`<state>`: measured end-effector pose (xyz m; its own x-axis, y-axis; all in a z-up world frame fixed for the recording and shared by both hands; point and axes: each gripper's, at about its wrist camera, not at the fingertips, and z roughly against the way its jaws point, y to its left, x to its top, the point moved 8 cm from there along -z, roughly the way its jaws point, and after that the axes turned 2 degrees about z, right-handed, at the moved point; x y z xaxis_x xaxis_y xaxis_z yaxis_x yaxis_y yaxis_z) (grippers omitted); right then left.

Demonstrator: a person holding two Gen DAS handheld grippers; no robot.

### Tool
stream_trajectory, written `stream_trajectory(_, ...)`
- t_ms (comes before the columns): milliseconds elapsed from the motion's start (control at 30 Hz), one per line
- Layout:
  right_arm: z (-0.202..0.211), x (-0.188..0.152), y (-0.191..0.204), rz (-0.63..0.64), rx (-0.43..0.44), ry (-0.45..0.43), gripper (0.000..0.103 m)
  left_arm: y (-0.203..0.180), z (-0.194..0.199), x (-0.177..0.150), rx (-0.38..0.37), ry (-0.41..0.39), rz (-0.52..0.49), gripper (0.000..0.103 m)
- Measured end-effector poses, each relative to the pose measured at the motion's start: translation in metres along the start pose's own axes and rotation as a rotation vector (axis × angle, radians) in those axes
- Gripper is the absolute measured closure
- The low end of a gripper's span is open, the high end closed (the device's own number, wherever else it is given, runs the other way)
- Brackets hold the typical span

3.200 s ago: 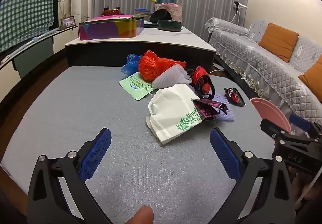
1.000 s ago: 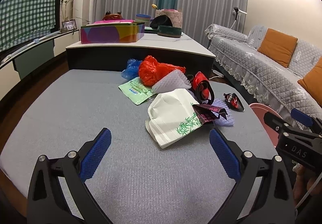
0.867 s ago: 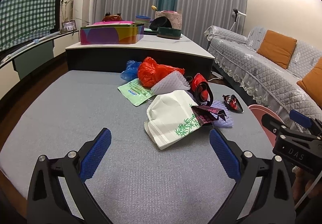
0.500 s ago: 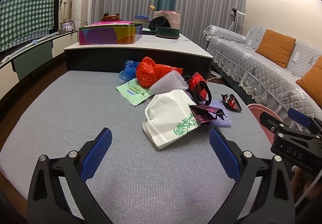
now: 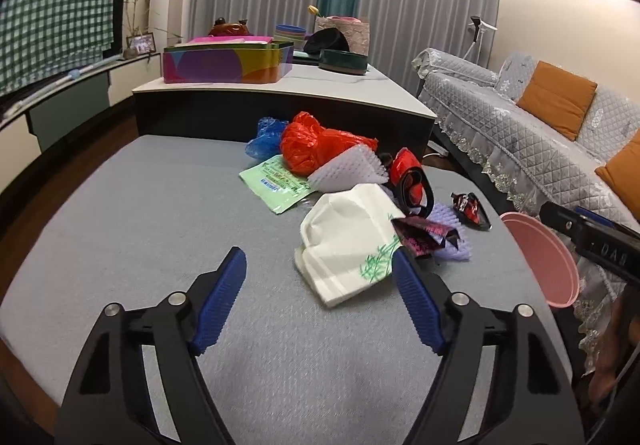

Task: Collect trash
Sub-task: 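Grasp the white bamboo-print paper bag with left gripper while right grasps red-black wrapper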

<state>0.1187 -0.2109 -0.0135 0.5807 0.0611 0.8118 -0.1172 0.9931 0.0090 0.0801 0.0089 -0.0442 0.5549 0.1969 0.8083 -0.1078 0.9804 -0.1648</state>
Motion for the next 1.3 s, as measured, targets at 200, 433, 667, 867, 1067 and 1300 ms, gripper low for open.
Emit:
stream_trajectory(200, -0.016, 0.035, -0.016, 0.06, -0.006, -0.002, 0.038, -0.001, -0.025, 0.021, 0.001, -0.006, 0.021, 0.033)
stream_trajectory(433, -0.072, 0.041, -0.043, 0.004, 0.0, 0.001, 0.031, -0.007, -0.068, 0.022, -0.009, 0.05, 0.051, 0.015)
stream_trajectory(667, -0.128, 0.028, -0.046, -0.045, 0.026, 0.092, 0.02, -0.004, -0.102, 0.02, -0.018, 0.117, 0.112, 0.013)
stream_trajectory(867, -0.164, 0.014, -0.033, -0.039, 0.045, 0.181, 0.019, -0.01, -0.119, 0.012, -0.054, 0.186, 0.138, 0.013)
stream_trajectory(1067, -0.18, 0.008, -0.032, -0.045, 0.026, 0.231, 0.026, -0.014, -0.126, 0.009, -0.092, 0.21, 0.152, 0.015)
stream_trajectory(1300, -0.183, 0.003, -0.025, -0.056, 0.086, 0.257, 0.066, -0.021, -0.117, 0.015, -0.127, 0.181, 0.119, 0.034)
